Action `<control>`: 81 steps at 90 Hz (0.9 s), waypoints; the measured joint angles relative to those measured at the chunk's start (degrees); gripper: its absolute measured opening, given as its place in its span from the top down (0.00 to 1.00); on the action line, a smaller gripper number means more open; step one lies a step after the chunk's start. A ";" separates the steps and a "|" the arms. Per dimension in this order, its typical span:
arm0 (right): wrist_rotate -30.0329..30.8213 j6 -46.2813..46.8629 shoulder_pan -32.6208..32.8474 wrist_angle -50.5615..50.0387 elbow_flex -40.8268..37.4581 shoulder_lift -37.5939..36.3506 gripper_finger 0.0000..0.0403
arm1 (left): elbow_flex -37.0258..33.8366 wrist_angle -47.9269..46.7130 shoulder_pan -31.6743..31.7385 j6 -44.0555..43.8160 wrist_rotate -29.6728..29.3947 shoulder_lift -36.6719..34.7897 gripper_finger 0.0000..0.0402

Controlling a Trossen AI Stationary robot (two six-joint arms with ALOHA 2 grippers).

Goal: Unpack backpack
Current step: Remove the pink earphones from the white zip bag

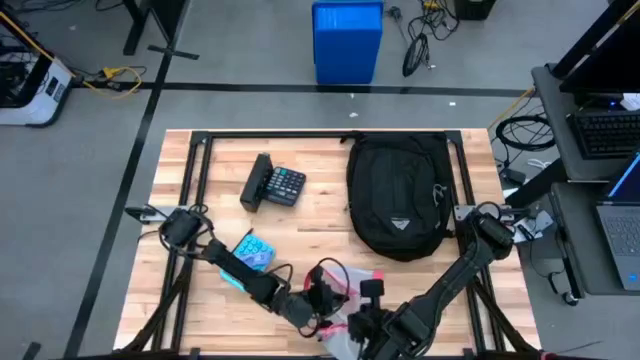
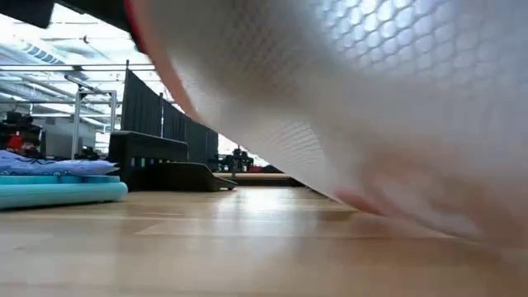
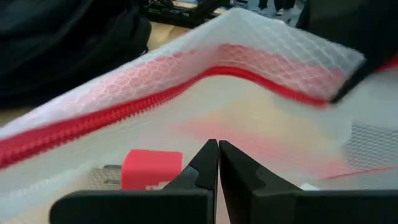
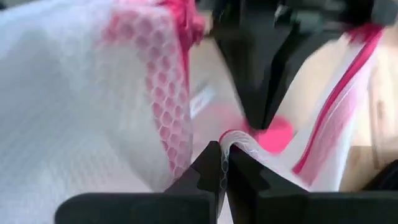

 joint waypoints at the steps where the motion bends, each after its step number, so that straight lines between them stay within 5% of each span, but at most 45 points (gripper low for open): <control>1: -0.16 0.00 0.13 -0.07 0.00 0.00 1.00 | 0.00 -0.28 -0.12 -0.03 -0.30 -0.13 1.00; 54: -1.32 -4.01 1.08 -1.91 0.02 0.00 1.00 | 0.02 -2.97 -4.99 2.02 -16.15 -4.03 1.00; 81: 1.92 2.62 0.61 -13.86 0.23 -0.04 1.00 | 0.02 -1.97 -7.49 5.48 -27.35 -4.03 1.00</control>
